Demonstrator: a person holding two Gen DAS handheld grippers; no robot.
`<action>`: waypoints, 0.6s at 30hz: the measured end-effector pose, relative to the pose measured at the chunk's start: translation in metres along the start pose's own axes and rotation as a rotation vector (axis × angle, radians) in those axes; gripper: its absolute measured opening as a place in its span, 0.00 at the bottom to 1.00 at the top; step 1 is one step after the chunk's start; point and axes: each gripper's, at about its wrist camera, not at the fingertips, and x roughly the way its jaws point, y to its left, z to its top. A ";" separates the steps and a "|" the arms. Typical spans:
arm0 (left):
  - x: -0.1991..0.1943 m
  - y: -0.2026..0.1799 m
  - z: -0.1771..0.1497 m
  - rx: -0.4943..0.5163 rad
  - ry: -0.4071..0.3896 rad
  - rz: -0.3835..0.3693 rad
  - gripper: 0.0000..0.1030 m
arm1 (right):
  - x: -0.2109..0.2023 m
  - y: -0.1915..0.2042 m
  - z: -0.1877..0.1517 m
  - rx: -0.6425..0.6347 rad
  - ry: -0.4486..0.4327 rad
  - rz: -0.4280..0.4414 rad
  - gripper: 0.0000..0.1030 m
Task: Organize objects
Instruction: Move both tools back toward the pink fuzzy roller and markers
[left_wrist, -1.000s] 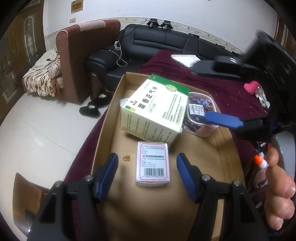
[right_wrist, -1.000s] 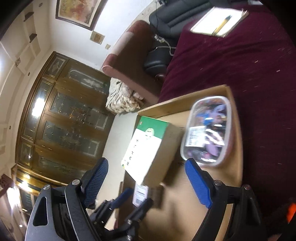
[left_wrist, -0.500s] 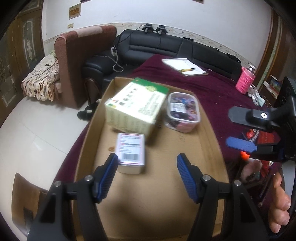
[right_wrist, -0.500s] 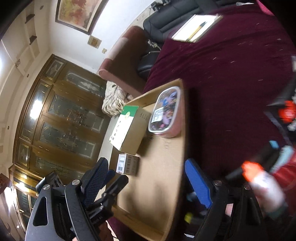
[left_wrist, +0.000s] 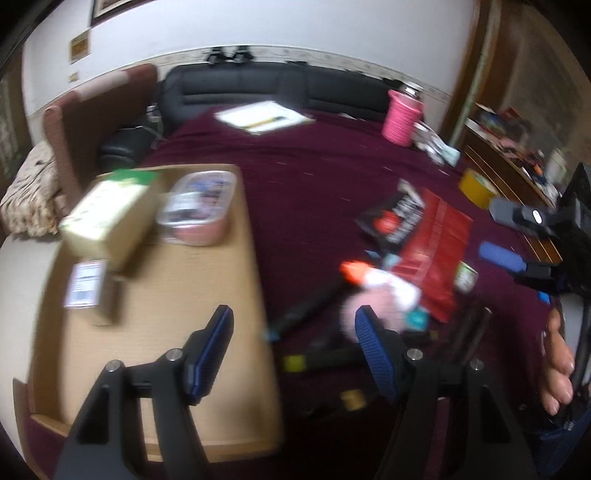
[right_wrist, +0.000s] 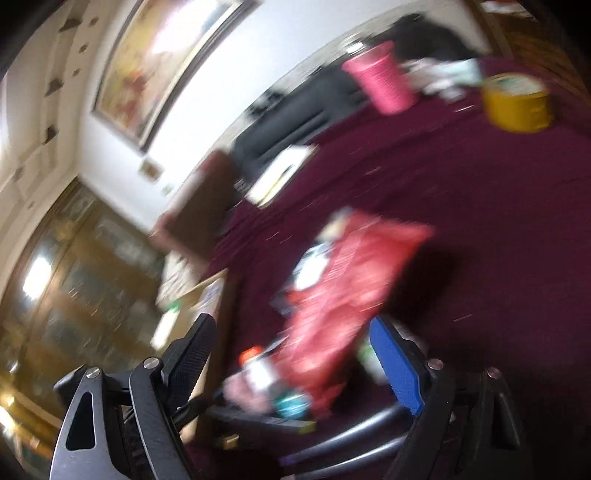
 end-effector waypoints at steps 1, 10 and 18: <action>0.007 -0.013 0.001 0.027 0.012 0.000 0.66 | -0.001 -0.006 0.003 0.028 0.005 0.003 0.88; 0.047 -0.059 0.002 0.111 0.063 0.102 0.66 | 0.010 -0.004 -0.002 0.082 0.073 0.050 0.88; 0.054 -0.074 -0.008 0.169 0.022 0.096 0.34 | 0.023 0.000 -0.009 0.031 0.055 -0.023 0.88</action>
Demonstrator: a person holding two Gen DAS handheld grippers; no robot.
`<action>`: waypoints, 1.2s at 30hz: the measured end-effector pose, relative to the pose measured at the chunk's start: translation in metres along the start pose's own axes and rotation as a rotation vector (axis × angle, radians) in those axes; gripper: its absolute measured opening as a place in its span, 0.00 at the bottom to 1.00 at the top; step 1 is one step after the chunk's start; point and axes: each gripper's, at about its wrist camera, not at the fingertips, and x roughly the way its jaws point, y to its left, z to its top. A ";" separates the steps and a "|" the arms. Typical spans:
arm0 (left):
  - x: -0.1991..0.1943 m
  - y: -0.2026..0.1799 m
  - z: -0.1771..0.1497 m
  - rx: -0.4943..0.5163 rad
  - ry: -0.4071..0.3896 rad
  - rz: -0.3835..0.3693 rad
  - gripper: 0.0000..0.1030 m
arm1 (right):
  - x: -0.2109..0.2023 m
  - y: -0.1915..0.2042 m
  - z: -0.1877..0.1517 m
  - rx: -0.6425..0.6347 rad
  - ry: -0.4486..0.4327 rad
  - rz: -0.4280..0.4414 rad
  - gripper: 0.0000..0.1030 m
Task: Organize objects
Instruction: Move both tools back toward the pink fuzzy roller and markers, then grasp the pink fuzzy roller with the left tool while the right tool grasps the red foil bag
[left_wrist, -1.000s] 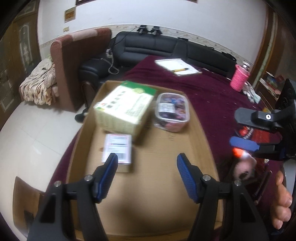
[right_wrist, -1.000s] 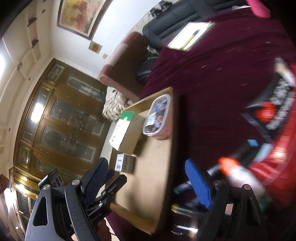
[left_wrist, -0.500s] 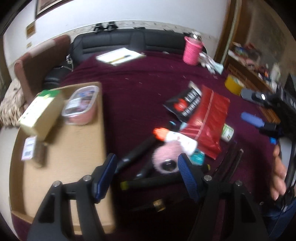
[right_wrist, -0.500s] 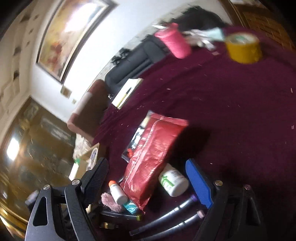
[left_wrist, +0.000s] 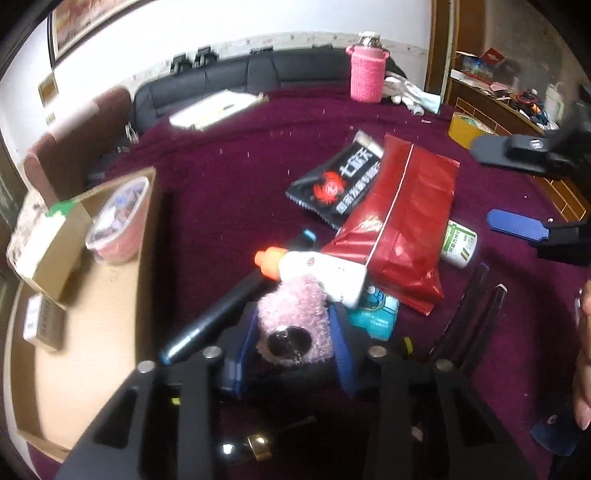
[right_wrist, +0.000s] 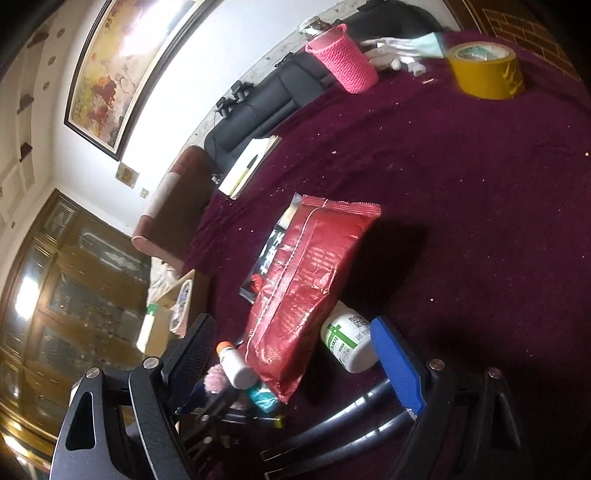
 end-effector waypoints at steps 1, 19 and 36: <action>0.000 0.000 -0.001 -0.001 -0.014 -0.003 0.33 | 0.001 0.002 -0.001 -0.012 -0.005 -0.008 0.88; -0.005 0.026 -0.009 -0.141 -0.150 -0.097 0.30 | 0.076 0.059 -0.001 -0.214 0.062 -0.380 0.89; -0.004 0.029 -0.011 -0.160 -0.144 -0.116 0.30 | 0.009 0.024 0.000 -0.183 -0.084 -0.170 0.46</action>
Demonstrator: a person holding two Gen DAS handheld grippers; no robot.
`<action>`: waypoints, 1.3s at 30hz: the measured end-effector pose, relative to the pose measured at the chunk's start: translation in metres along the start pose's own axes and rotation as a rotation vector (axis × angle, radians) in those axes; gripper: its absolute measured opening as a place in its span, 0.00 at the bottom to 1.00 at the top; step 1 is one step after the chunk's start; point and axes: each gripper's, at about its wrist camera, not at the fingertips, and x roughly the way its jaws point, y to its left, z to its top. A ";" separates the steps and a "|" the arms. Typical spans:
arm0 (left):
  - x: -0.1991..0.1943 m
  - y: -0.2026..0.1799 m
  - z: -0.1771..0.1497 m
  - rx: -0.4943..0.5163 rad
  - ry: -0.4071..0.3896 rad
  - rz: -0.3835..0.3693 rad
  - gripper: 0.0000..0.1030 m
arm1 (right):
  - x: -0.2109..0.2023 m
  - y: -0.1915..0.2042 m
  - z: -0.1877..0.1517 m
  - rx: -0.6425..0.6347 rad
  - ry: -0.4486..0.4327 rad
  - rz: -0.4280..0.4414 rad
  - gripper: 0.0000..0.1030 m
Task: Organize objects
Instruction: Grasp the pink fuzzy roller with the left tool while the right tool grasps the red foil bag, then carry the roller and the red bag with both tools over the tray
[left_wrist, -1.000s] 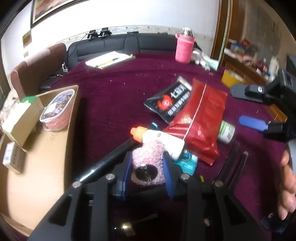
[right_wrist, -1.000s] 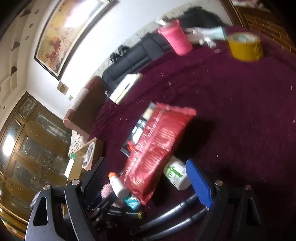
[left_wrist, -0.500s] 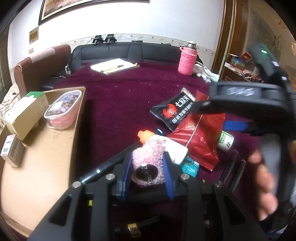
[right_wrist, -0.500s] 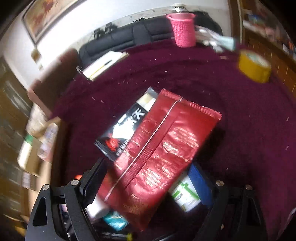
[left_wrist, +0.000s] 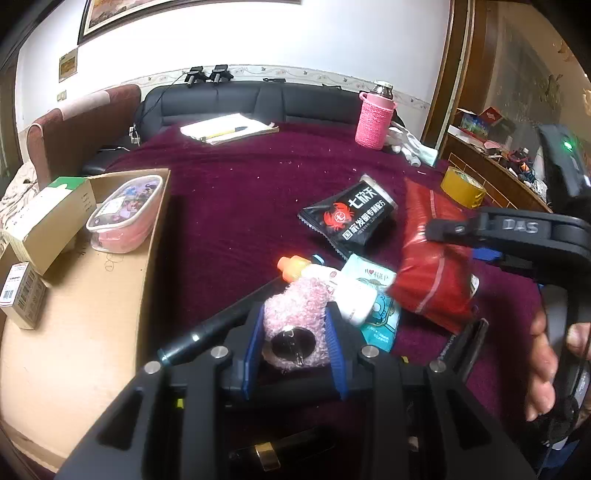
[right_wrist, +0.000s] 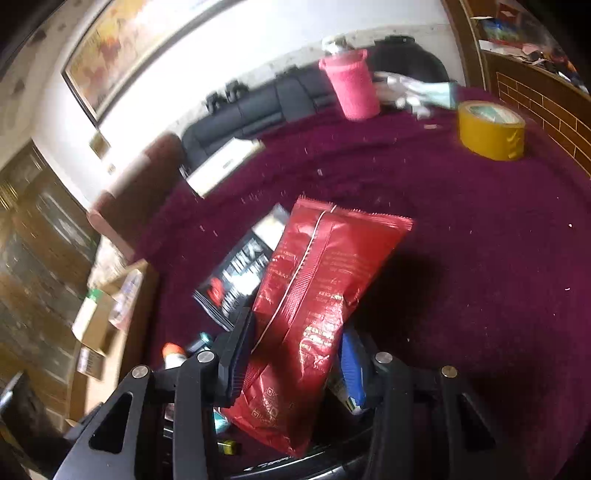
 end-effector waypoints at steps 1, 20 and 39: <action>-0.001 0.000 0.000 -0.002 -0.006 -0.003 0.30 | -0.004 0.003 0.000 -0.004 -0.014 0.021 0.45; -0.004 0.003 0.001 -0.014 -0.027 -0.001 0.30 | 0.020 0.032 -0.020 -0.086 0.098 -0.079 0.79; -0.004 0.004 0.000 -0.021 -0.036 0.000 0.30 | 0.008 0.030 -0.020 -0.101 -0.008 -0.013 0.45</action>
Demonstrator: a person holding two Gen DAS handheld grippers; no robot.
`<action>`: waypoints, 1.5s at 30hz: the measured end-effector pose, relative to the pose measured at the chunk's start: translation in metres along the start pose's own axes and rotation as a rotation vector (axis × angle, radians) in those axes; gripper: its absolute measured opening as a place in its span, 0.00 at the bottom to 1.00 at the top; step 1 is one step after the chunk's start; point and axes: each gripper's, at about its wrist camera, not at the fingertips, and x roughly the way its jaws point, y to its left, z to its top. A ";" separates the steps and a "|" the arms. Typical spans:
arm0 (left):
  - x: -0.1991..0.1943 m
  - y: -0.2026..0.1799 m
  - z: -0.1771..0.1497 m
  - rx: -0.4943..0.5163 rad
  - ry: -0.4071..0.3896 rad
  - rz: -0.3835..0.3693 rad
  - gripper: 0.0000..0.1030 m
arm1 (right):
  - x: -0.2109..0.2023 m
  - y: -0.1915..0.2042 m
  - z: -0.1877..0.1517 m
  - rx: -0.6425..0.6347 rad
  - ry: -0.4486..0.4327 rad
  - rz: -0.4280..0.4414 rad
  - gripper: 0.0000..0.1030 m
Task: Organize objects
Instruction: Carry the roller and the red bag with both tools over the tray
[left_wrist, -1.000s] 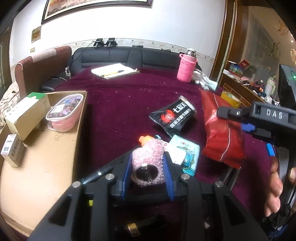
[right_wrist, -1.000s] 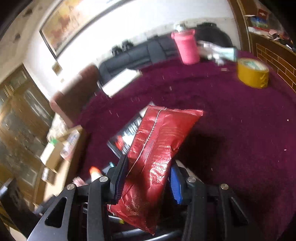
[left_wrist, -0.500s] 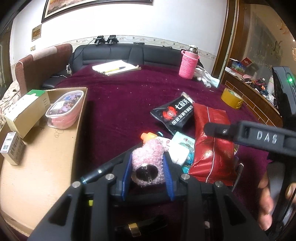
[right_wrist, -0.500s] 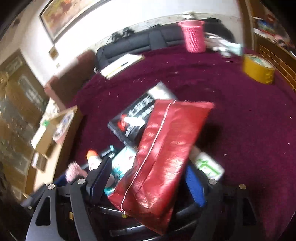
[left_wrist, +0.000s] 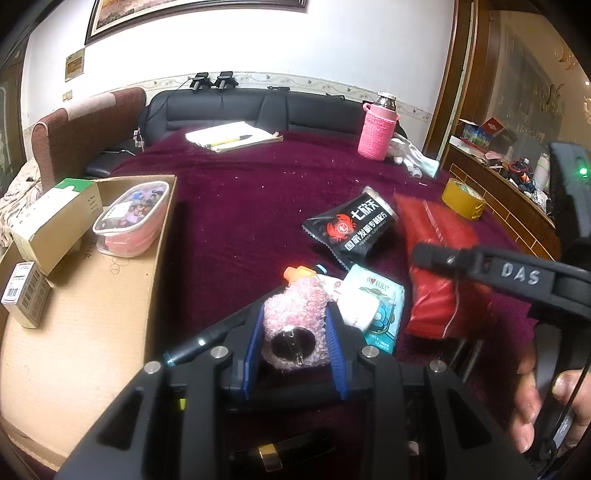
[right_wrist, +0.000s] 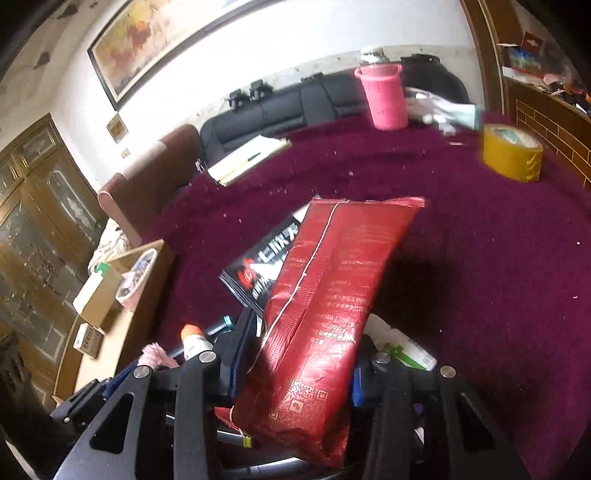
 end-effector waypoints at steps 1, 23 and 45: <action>0.000 0.000 0.000 -0.002 -0.001 0.001 0.30 | 0.000 0.000 0.001 0.003 -0.001 0.006 0.45; -0.024 0.023 0.007 -0.098 -0.049 -0.016 0.30 | -0.017 0.051 -0.011 -0.129 -0.038 0.178 0.45; -0.079 0.143 0.016 -0.282 0.000 0.044 0.30 | 0.004 0.177 -0.042 -0.363 0.162 0.345 0.46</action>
